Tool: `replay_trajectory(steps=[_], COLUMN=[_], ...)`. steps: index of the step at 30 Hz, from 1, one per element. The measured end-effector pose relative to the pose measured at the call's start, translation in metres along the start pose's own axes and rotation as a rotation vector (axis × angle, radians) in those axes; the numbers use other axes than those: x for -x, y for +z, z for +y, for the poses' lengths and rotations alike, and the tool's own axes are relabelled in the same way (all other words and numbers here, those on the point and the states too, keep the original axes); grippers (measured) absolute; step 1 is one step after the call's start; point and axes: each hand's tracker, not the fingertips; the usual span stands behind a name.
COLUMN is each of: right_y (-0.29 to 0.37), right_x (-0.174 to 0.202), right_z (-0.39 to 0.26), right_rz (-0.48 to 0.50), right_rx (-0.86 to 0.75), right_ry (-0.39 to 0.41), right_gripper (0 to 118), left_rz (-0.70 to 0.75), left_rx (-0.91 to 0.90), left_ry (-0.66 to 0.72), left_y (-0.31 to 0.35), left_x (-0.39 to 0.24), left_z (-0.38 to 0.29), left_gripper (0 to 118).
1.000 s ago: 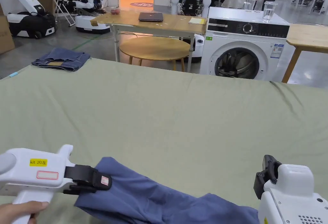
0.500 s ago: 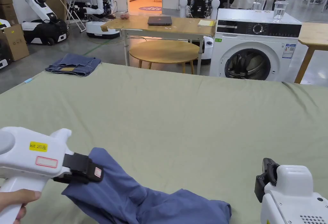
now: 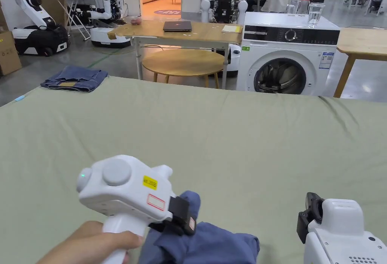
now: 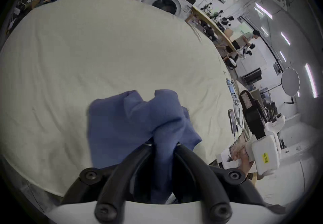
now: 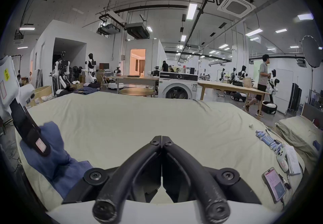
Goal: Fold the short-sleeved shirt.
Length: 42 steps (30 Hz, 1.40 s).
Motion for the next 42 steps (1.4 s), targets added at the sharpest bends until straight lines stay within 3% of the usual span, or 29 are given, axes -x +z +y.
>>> replay_trajectory(steps=[11, 13, 16, 17, 25, 27, 29, 30, 37, 42], right_y=[-0.001, -0.003, -0.004, -0.004, -0.003, -0.003, -0.003, -0.003, -0.004, -0.005], right_x=[-0.025, -0.029, -0.031, -0.032, -0.033, -0.034, -0.034, -0.034, -0.031, -0.03], right_z=[-0.011, -0.015, -0.018, -0.018, -0.018, -0.018, -0.018, -0.018, -0.02, -0.019], right_rz=[-0.037, -0.041, -0.043, -0.043, -0.04, -0.039, -0.037, -0.037, -0.032, -0.031], right_rx=[0.031, 0.034, 0.04, 0.04, 0.033, 0.032, 0.032, 0.032, 0.04, 0.044], right_ry=[-0.016, -0.02, -0.021, -0.021, -0.018, -0.025, -0.031, -0.032, -0.021, -0.013], right_gripper=[0, 0, 0, 0, 0, 0, 0, 0, 0, 0], left_rz=[0.076, 0.074, -0.022, -0.042, -0.192, -0.197, -0.192, -0.203, -0.356, -0.306], left_rx=[0.086, 0.085, 0.079, 0.079, -0.013, -0.039, -0.03, -0.018, 0.097, 0.093], left_ry=[-0.016, -0.001, 0.043, 0.036, -0.028, -0.038, -0.03, -0.011, 0.164, 0.169], left_y=[-0.09, -0.096, -0.092, -0.088, -0.035, -0.038, -0.051, -0.063, -0.141, -0.162], left_x=[-0.04, -0.036, -0.032, -0.032, -0.031, -0.022, -0.013, -0.007, 0.02, 0.014], left_z=[-0.013, -0.013, -0.016, -0.017, -0.008, -0.004, -0.003, -0.002, -0.016, -0.028], left_gripper=[5, 15, 43, 47, 47, 40, 15, 10, 4, 0])
